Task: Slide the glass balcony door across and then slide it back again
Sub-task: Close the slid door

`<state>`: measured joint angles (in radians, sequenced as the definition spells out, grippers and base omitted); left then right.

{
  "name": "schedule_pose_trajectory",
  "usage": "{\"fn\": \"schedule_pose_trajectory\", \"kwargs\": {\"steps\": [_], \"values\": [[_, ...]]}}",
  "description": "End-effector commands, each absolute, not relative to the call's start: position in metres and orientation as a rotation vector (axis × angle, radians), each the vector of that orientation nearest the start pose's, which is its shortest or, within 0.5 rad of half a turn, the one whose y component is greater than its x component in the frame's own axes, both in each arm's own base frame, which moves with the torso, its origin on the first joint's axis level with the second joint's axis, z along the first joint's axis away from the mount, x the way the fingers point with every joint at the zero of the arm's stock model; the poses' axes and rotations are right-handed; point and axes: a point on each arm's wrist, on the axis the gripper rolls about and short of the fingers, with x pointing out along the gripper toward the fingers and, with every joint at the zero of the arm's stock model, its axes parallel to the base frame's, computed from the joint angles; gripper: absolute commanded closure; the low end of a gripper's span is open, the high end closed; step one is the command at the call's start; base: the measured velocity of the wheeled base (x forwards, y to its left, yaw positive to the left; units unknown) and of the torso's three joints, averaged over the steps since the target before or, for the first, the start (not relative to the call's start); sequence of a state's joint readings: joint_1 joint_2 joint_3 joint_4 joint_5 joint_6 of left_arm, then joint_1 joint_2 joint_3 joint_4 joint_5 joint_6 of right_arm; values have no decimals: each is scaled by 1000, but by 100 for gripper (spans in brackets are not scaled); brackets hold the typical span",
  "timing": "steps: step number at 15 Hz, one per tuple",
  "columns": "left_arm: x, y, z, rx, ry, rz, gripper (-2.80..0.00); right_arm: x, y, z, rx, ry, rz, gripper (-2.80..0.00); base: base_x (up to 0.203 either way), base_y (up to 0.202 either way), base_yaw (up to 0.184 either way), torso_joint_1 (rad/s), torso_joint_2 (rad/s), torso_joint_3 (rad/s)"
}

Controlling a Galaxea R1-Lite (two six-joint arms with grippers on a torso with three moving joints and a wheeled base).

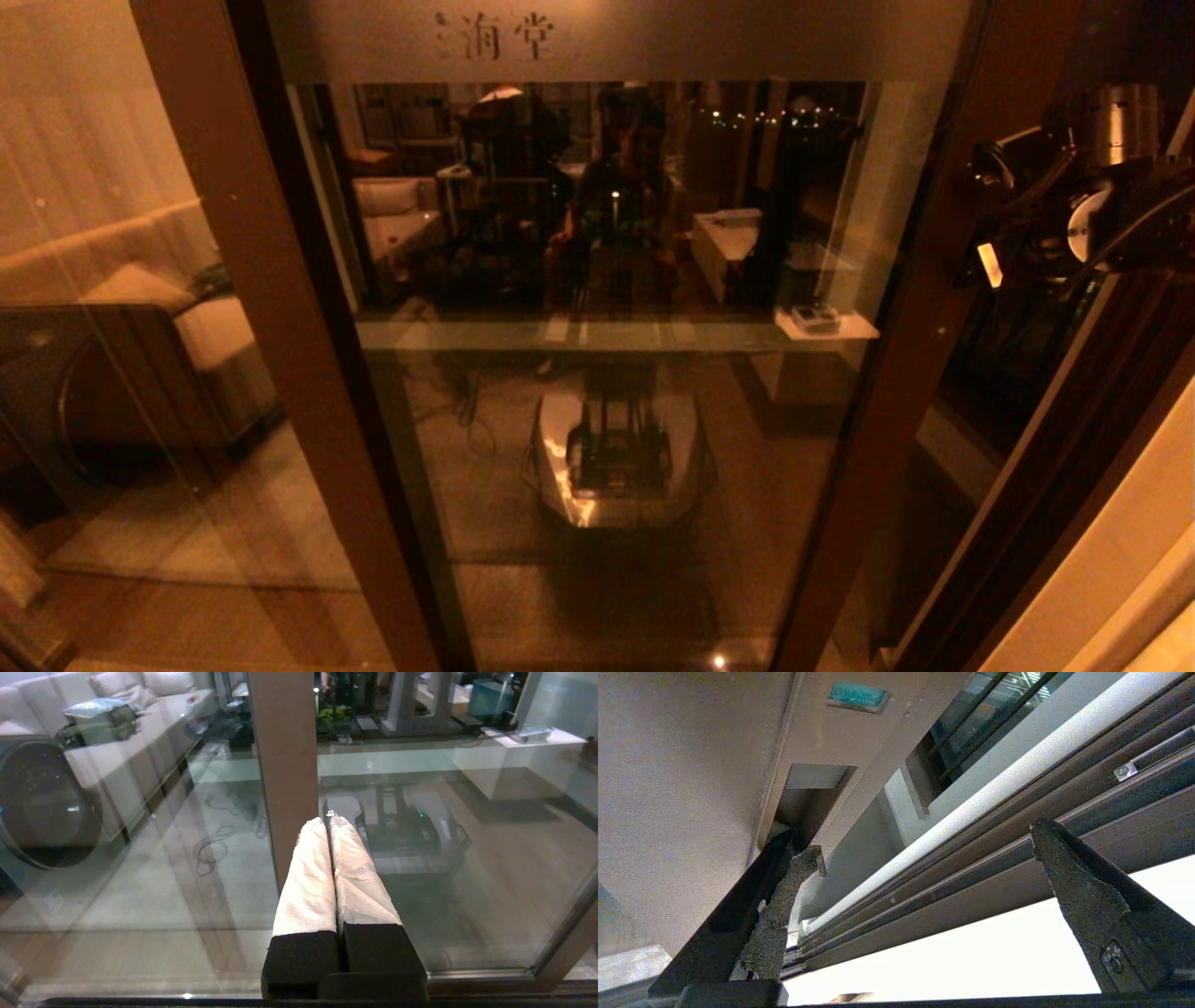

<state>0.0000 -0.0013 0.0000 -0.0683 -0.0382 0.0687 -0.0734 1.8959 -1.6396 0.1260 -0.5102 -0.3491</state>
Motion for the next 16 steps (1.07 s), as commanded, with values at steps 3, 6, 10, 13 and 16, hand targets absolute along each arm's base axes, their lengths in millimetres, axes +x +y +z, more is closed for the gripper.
{"fn": "schedule_pose_trajectory", "kwargs": {"steps": [3, 6, 10, 13, 16], "values": [[-21, -1, 74, 70, -40, -37, 0, 376, -49, 275, -417, 478, -545, -280, 0, 0, 0, 0, 0, 0], [-21, -1, 74, 70, -40, -38, 0, 374, -57, 277, -413, 478, -564, -280, 0, 0, 0, 0, 0, 0], [-21, -1, 74, 70, -40, -37, 0, 372, -64, 278, -408, 480, -584, -280, 0, 0, 0, 0, 0, 0], [-21, -1, 74, 70, -40, -37, 0, 373, -71, 277, -404, 482, -601, -280, 0, 0, 0, 0, 0, 0], [-21, -1, 74, 70, -40, -37, 0, 369, -71, 280, -401, 476, -605, -280, 0, 0, 0, 0, 0, 0]]}}
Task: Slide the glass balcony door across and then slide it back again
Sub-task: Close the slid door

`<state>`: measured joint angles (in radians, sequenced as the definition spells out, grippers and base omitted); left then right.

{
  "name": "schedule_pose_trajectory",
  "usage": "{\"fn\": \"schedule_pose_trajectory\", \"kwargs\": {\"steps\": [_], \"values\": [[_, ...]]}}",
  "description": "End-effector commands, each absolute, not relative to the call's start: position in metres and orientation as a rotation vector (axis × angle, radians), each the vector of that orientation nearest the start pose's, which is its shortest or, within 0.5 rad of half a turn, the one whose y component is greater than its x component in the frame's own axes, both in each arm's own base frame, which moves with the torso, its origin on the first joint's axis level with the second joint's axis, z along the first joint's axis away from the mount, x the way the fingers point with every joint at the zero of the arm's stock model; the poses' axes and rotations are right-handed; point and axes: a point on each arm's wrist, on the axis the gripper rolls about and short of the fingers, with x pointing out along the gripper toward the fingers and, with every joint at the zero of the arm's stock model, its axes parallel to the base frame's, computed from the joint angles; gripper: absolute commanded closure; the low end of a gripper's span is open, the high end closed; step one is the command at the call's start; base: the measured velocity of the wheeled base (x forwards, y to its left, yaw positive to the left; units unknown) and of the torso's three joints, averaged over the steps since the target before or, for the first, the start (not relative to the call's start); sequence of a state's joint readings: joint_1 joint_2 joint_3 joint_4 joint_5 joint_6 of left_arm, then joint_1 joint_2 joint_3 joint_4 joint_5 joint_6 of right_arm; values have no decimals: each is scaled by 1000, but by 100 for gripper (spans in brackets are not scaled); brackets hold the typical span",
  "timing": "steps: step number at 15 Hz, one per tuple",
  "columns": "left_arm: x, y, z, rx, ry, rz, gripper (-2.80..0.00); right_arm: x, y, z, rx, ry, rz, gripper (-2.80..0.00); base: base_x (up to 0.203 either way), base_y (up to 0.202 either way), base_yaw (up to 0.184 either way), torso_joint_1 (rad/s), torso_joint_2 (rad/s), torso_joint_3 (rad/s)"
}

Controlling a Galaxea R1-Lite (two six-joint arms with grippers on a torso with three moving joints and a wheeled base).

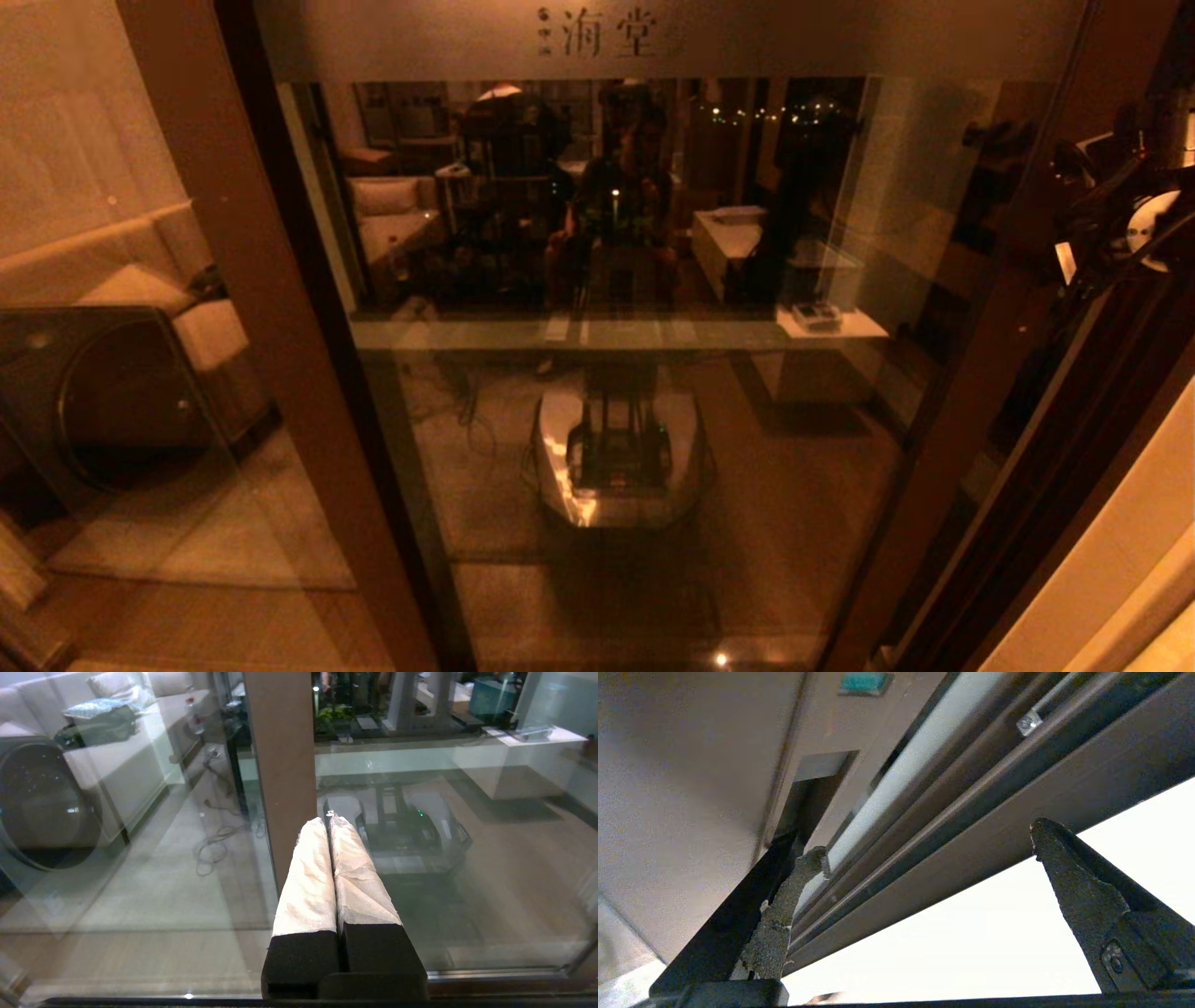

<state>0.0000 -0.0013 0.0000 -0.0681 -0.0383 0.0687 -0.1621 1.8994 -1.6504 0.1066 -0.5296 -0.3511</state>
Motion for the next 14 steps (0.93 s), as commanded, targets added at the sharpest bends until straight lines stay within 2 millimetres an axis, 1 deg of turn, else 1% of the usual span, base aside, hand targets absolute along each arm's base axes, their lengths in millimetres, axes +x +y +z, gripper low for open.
{"fn": "schedule_pose_trajectory", "kwargs": {"steps": [1, 3, 6, 7, 9, 10, 11, 14], "values": [[-21, -1, 74, 70, -40, -38, 0, 368, -71, 282, -400, 473, -606, -280, 0, 0, 0, 0, 0, 0], [-21, -1, 74, 70, -40, -37, 0, 365, -72, 284, -397, 468, -610, -280, 0, 0, 0, 0, 0, 0], [-21, -1, 74, 70, -40, -37, 0, 354, -69, 294, -393, 444, -613, -280, 0, 0, 0, 0, 0, 0], [-21, -1, 74, 70, -40, -37, 0, 346, -68, 299, -393, 435, -615, -280, 0, 0, 0, 0, 0, 0], [-21, -1, 74, 70, -40, -37, 0, 323, -64, 312, -393, 408, -619, -280, 0, 0, 0, 0, 0, 0], [-21, -1, 74, 70, -40, -37, 0, 314, -63, 315, -394, 403, -619, -280, 0, 0, 0, 0, 0, 0], [-21, -1, 74, 70, -40, -37, 0, 309, -62, 316, -395, 401, -619, -280, 0, 0, 0, 0, 0, 0], [-21, -1, 74, 70, -40, -37, 0, 308, -61, 323, -382, 375, -613, -280, 0, 0, 0, 0, 0, 0]]}}
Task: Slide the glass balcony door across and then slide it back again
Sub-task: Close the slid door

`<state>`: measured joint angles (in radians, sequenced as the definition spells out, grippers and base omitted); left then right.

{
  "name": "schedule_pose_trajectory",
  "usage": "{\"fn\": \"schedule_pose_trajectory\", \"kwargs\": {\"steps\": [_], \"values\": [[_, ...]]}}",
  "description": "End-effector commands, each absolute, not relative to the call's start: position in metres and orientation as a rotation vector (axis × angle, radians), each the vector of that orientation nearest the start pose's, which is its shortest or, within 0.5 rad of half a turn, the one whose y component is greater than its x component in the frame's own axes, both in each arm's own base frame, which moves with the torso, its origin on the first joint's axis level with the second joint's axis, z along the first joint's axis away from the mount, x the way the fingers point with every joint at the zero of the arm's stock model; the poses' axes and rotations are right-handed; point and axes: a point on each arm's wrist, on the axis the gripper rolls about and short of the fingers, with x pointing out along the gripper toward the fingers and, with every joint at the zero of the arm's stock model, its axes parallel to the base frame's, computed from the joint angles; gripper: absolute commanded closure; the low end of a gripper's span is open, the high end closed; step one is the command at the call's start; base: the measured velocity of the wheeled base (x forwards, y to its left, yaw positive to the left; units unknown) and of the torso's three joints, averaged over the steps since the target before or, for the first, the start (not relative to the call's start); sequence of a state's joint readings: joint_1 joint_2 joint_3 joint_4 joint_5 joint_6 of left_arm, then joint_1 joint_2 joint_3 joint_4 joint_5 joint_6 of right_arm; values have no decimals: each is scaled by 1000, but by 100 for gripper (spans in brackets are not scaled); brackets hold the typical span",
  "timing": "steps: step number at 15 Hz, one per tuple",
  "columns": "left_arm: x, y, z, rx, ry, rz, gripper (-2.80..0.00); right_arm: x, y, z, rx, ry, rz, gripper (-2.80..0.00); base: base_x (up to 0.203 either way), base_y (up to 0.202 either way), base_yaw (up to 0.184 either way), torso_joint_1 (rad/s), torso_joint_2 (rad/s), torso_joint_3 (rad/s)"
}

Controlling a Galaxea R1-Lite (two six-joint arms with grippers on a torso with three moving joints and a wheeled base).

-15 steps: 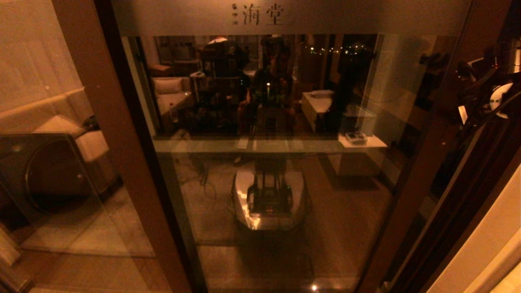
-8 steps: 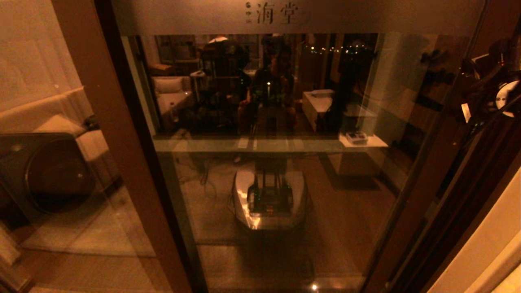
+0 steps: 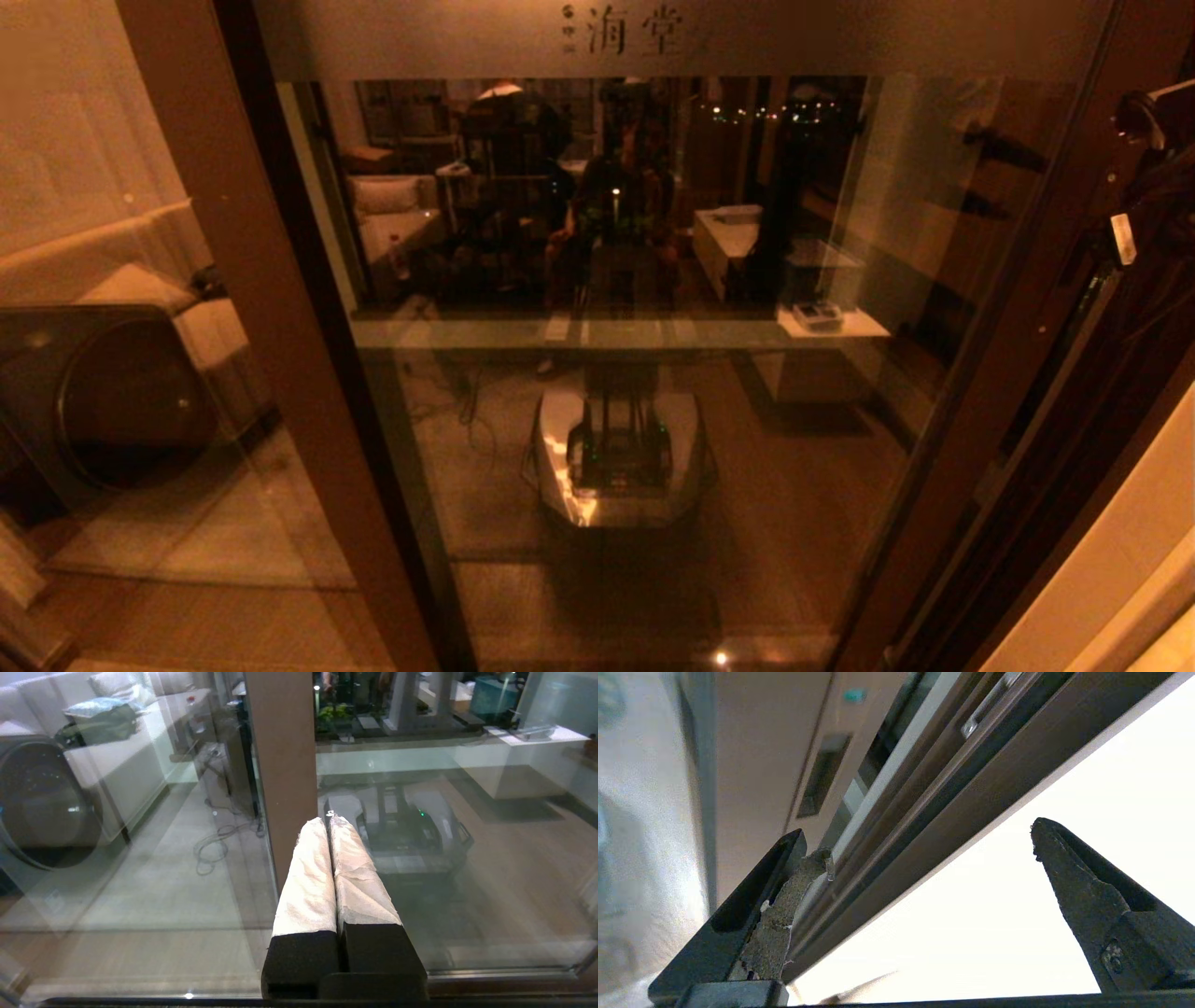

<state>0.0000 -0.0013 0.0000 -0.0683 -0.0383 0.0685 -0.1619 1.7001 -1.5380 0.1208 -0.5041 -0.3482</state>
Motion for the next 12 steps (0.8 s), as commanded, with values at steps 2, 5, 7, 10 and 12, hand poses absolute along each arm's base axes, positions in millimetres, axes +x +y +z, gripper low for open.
{"fn": "schedule_pose_trajectory", "kwargs": {"steps": [2, 5, 7, 10, 12], "values": [[-21, -1, 74, 70, -40, -37, 0, 299, -60, 323, -379, 406, -604, 0, 0, 0, 0, 0, 0, 0], [-21, -1, 74, 70, -40, -37, 0, 308, -62, 314, -385, 466, -592, 0, 0, 0, 0, 0, 0, 0], [-21, -1, 74, 70, -40, -39, 0, 330, -60, 308, -317, 446, -592, 0, 0, 0, 0, 0, 0, 0], [-21, -1, 74, 70, -40, -37, 0, 326, -11, 321, -65, 315, -508, 0, 0, 0, 0, 0, 0, 0], [-21, -1, 74, 70, -40, -37, 0, 307, 0, 317, -10, 335, -486, 0, 0, 0, 0, 0, 0, 0]]}}
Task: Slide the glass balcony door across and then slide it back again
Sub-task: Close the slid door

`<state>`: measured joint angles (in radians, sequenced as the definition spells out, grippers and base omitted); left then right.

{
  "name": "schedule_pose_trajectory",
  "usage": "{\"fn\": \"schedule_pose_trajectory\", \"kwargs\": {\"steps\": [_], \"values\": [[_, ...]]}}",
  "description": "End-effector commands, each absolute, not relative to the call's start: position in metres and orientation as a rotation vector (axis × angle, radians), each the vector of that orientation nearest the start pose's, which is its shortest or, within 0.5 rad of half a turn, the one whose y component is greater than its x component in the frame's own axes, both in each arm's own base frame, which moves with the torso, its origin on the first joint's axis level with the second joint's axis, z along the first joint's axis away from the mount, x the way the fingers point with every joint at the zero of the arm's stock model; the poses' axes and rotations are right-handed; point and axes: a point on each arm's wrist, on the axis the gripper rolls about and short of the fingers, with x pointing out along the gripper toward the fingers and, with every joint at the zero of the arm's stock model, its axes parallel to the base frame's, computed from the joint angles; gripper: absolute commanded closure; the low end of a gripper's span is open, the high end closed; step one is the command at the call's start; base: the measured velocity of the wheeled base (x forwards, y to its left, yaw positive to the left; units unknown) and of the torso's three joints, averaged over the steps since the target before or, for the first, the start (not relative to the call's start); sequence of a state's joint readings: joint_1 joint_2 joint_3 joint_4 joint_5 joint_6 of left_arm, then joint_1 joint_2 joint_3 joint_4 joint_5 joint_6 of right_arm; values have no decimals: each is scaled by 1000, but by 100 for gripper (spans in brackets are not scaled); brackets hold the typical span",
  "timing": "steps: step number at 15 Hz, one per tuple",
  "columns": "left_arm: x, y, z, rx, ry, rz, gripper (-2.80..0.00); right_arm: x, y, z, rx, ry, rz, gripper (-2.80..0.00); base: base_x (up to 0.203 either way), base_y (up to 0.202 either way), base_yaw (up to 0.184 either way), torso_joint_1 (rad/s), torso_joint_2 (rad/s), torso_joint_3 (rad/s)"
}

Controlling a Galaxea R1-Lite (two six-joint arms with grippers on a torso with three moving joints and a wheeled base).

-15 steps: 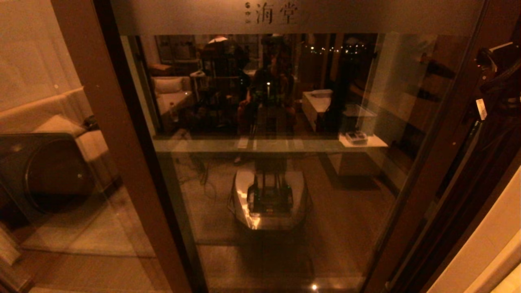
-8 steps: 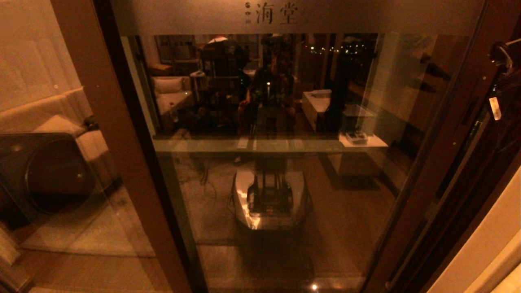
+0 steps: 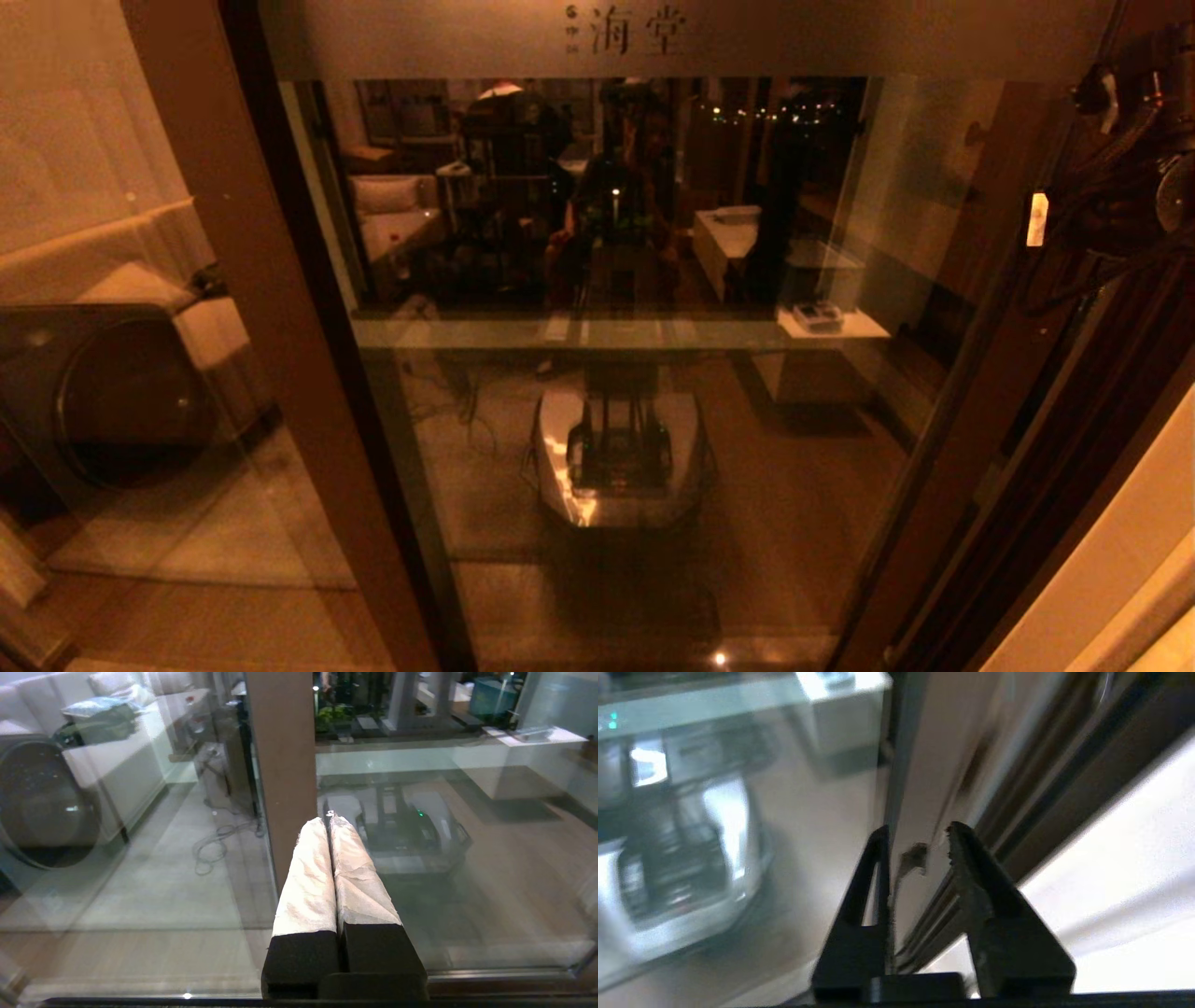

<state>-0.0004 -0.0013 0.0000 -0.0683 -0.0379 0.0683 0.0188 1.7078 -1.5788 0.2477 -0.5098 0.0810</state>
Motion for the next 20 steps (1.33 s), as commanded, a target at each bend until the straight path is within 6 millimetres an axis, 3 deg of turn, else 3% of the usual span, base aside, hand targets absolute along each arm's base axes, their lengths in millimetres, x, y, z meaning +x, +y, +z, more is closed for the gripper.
{"fn": "schedule_pose_trajectory", "kwargs": {"steps": [1, 5, 10, 14, 20], "values": [[-21, -1, 74, 70, -40, -37, 0, 304, 2, 311, -12, 357, -484, 0, 0, 0, 0, 0, 0, 0], [-21, -1, 74, 70, -40, -37, 0, 301, -4, 321, -36, 357, -515, 0, 0, 0, 0, 0, 0, 0], [-21, -1, 74, 70, -40, -37, 0, 306, -60, 311, -14, 427, -719, 0, 0, 0, 0, 0, 0, 0], [-21, -1, 74, 70, -40, -37, 0, 319, -65, 292, 19, 475, -722, 0, 0, 0, 0, 0, 0, 0], [-21, -1, 74, 70, -40, -37, 0, 331, -62, 285, 44, 450, -705, 0, 0, 0, 0, 0, 0, 0]]}}
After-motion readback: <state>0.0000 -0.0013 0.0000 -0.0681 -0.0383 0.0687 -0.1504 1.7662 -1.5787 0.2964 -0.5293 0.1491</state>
